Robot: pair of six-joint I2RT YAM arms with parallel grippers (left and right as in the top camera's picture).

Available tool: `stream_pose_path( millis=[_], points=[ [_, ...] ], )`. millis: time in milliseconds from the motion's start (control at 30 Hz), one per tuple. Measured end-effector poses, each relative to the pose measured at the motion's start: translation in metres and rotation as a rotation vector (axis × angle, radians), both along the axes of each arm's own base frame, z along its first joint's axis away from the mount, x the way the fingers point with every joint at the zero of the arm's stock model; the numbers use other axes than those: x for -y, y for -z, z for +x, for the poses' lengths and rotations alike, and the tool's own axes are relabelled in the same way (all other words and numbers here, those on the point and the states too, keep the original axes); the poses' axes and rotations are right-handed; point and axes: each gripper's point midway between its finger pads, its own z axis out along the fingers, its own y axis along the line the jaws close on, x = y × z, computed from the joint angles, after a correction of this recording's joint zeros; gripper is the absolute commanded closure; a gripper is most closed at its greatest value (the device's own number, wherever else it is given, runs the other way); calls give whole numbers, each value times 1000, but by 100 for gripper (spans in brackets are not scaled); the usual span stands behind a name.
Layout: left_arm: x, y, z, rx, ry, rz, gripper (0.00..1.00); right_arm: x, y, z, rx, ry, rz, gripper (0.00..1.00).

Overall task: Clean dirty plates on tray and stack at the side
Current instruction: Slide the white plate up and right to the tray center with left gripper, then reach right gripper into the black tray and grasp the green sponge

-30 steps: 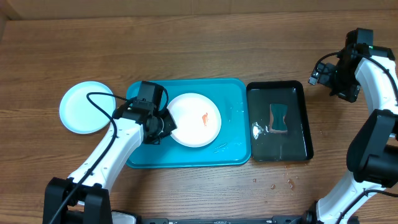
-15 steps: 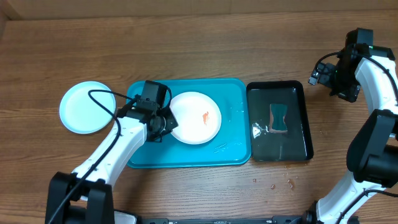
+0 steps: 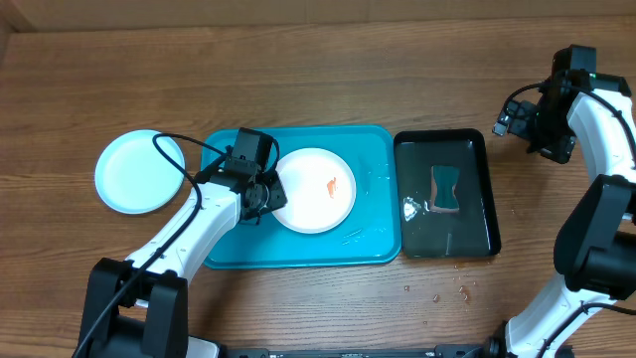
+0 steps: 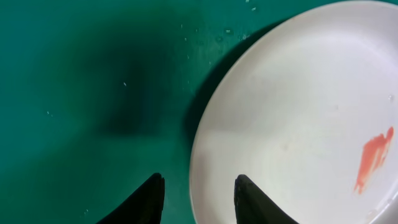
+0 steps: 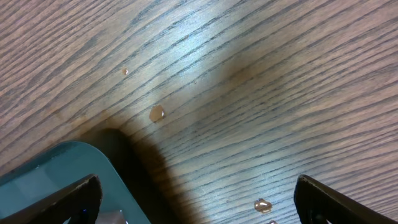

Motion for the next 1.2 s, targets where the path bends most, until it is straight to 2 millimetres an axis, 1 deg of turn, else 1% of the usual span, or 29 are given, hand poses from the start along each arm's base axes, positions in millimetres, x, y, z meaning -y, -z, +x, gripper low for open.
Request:
stream_pose_path(
  millis=[100, 167, 200, 300, 367, 400, 467, 633, 767, 933, 1067, 1200],
  points=[
    [-2, 1, 6, 22, 5, 20, 64, 0, 0, 0, 0, 0, 0, 0],
    [-3, 5, 10, 27, 10, 33, 66, 0, 0, 0, 0, 0, 0, 0],
    [-3, 9, 13, 31, 17, 38, 68, 0, 0, 0, 0, 0, 0, 0],
    [-3, 22, 17, 24, 32, 51, 82, 0, 0, 0, 0, 0, 0, 0],
    [-2, 29, 19, 19, 44, 57, 86, 0, 0, 0, 0, 0, 0, 0],
    [-1, 30, 21, 22, 45, 54, 87, 0, 0, 0, 0, 0, 0, 0],
    [-1, 29, 24, 32, 45, 53, 95, 0, 0, 0, 0, 0, 0, 0],
    [5, 24, 27, 40, 59, 28, 95, 0, 0, 0, 0, 0, 0, 0],
    [8, 24, 27, 35, 67, 10, 88, 0, 0, 0, 0, 0, 0, 0],
    [10, 24, 26, 33, 70, -1, 87, 0, 0, 0, 0, 0, 0, 0],
    [9, 25, 23, 18, 70, 2, 87, 0, 0, 0, 0, 0, 0, 0],
    [10, 26, 20, 6, 72, -3, 94, 0, 0, 0, 0, 0, 0, 0]
  ],
)
